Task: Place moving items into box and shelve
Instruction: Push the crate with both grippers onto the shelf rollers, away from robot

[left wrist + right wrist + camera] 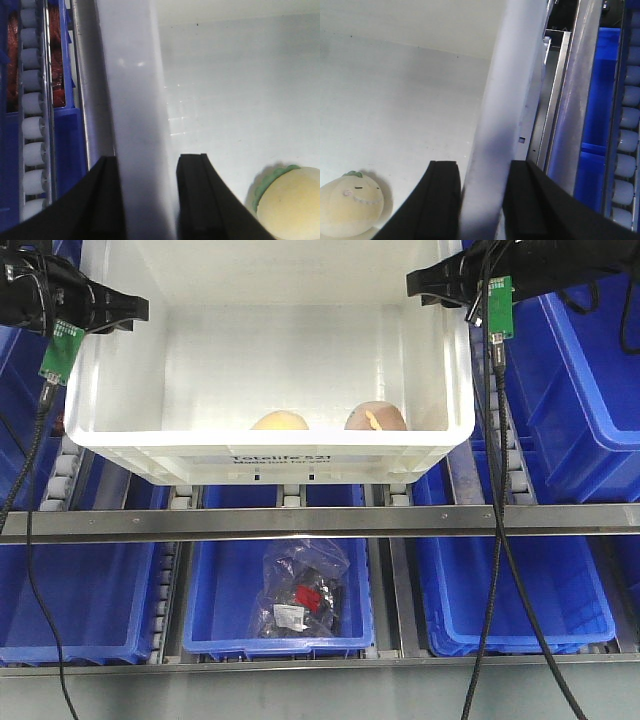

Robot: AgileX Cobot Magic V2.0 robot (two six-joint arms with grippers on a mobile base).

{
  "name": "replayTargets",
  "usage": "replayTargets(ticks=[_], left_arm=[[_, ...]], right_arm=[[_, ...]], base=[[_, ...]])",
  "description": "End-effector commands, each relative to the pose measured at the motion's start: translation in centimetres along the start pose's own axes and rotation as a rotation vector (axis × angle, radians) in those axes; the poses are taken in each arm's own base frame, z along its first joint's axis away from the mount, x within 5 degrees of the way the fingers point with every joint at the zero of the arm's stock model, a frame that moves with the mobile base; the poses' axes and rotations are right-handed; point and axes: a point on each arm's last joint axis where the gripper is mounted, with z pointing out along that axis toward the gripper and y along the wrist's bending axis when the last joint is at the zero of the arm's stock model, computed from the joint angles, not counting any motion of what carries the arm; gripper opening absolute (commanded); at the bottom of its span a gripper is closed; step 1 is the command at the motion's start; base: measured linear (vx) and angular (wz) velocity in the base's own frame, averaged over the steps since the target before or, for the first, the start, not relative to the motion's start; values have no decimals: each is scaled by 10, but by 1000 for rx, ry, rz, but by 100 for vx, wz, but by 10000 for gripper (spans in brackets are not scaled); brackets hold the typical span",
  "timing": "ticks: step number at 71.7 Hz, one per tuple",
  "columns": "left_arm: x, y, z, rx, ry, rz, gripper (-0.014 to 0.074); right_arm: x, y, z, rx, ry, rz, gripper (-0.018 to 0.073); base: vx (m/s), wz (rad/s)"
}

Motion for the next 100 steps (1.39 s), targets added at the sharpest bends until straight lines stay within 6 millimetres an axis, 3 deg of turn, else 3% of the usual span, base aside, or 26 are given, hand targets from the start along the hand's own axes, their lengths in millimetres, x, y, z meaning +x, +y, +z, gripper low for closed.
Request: replayTargets(ticks=[1,20,30,41,58,71,100], left_arm=[[-26,-22,-24,85,-180,-62,-25],[-27,-21,-25,83,-194,-62,1],[-27,-21,-25,82,-195,-59,67],[-28,-21,-25,82,-197,-59,182],[-31,-20,-25,62,-237,-40,398],[-34,-18,-26,39,-273,-13,465],[-44,-16,-31,14,-388,4,467]], right_arm=[[-23,19,-22,-68,-138,22,-11],[-24,18,-20,-64,-148,25,0],[-25,18,-20,-58,-169,26,56],[-27,17,-20,-52,-189,27,184],[-32,15,-21,-34,-244,30,475],[-37,12,-23,15,-302,-19,608],[-44,8,-26,70,-376,-80,604]], base=[[0,0],[0,0],[0,0],[0,0],[0,0],[0,0],[0,0]])
